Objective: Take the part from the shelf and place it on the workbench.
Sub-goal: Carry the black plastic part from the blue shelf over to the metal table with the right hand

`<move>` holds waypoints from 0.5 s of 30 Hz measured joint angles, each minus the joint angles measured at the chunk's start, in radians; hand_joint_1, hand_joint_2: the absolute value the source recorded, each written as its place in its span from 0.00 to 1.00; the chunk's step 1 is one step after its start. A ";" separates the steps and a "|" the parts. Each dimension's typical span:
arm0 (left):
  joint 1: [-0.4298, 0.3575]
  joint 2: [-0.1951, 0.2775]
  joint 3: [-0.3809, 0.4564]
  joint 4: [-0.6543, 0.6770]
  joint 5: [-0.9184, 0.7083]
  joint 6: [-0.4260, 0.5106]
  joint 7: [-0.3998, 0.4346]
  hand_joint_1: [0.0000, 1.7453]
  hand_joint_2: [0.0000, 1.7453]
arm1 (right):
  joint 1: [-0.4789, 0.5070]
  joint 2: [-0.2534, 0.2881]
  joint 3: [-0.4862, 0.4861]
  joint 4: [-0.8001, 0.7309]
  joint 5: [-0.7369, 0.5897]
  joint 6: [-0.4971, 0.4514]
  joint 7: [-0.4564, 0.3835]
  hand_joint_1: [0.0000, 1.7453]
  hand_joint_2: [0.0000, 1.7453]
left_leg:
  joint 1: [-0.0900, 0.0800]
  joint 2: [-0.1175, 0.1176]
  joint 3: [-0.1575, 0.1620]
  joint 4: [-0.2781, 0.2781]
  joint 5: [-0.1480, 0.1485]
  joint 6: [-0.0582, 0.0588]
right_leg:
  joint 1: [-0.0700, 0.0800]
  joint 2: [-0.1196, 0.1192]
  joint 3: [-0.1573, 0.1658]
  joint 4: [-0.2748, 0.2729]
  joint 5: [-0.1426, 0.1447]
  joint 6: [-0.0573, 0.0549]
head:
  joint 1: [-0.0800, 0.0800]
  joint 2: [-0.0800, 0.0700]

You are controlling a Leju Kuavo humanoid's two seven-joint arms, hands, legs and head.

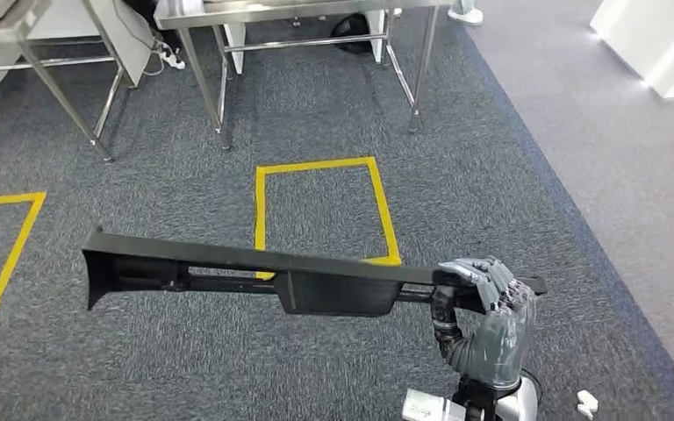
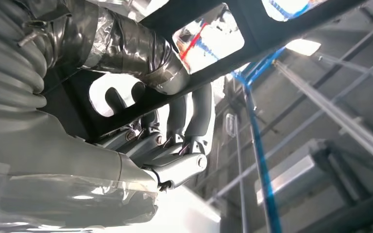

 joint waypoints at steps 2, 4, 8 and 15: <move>-0.001 -0.003 0.000 0.000 -0.001 0.000 -0.001 0.00 1.00 | 0.001 0.000 -0.001 -0.001 0.000 0.000 0.000 1.00 1.00 | 0.005 0.006 0.008 0.000 -0.009 -0.008 | 0.001 0.022 -0.005 0.006 -0.005 -0.022 | -0.001 0.000; -0.003 -0.005 0.000 0.000 -0.002 0.000 -0.002 0.00 1.00 | 0.001 0.000 -0.002 -0.001 0.000 0.000 0.000 1.00 1.00 | 0.008 -0.017 -0.011 0.052 -0.050 -0.006 | 0.005 0.040 -0.005 0.004 -0.005 -0.038 | -0.002 0.000; 0.000 -0.005 0.000 0.000 -0.002 0.000 -0.002 0.00 1.00 | 0.001 0.001 -0.002 -0.001 0.001 0.000 -0.001 1.00 1.00 | -0.014 -0.056 -0.154 0.316 -0.155 0.024 | 0.027 0.082 -0.003 0.003 -0.006 -0.058 | -0.002 0.000; 0.002 0.000 0.000 0.000 -0.002 0.000 -0.002 0.00 1.00 | 0.000 0.002 -0.003 -0.001 0.001 0.000 -0.001 1.00 1.00 | -0.055 -0.157 -0.088 0.069 0.021 0.113 | 0.045 0.171 0.004 0.002 -0.002 -0.053 | -0.001 0.000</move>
